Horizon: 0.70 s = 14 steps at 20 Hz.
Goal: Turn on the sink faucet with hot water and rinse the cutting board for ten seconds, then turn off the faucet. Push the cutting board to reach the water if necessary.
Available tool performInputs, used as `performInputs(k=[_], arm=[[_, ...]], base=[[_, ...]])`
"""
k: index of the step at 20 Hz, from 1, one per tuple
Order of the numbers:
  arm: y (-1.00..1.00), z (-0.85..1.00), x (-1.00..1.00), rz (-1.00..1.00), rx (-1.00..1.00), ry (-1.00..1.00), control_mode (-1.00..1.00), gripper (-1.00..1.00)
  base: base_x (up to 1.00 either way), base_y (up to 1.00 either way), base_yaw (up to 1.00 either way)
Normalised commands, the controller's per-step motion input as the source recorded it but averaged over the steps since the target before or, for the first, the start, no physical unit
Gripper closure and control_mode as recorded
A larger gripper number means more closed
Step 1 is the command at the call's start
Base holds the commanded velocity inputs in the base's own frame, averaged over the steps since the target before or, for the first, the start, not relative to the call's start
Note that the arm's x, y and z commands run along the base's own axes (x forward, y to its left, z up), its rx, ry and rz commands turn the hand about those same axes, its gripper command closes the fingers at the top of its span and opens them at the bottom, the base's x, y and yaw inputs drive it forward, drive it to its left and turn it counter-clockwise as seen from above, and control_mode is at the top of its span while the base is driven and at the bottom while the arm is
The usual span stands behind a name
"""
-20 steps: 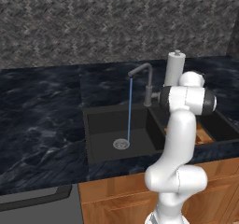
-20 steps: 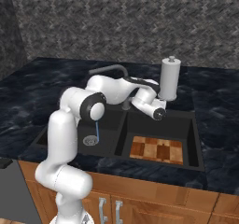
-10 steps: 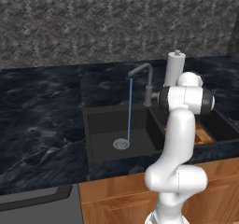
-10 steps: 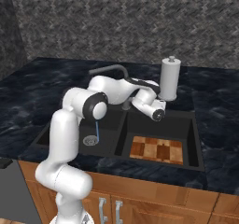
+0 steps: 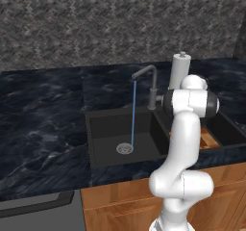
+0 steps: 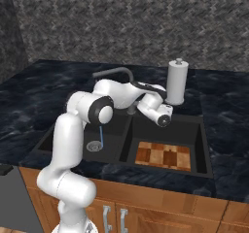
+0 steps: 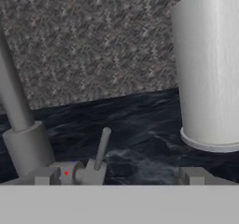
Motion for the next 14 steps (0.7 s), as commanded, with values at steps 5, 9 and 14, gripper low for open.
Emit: performInputs(k=[5, 9, 14], arm=[[-0.07, 0.00, 0.00, -0.05, 0.04, 0.00, -1.00, -1.00], [-0.12, 0.00, 0.00, -0.01, 0.00, 0.00, -1.00, -1.00], [-0.05, 0.00, 0.04, -0.02, 0.00, 0.00, -1.00, -1.00]], base=[[0.00, 0.00, 0.00], [0.00, 0.00, 0.00], [0.00, 0.00, 0.00]])
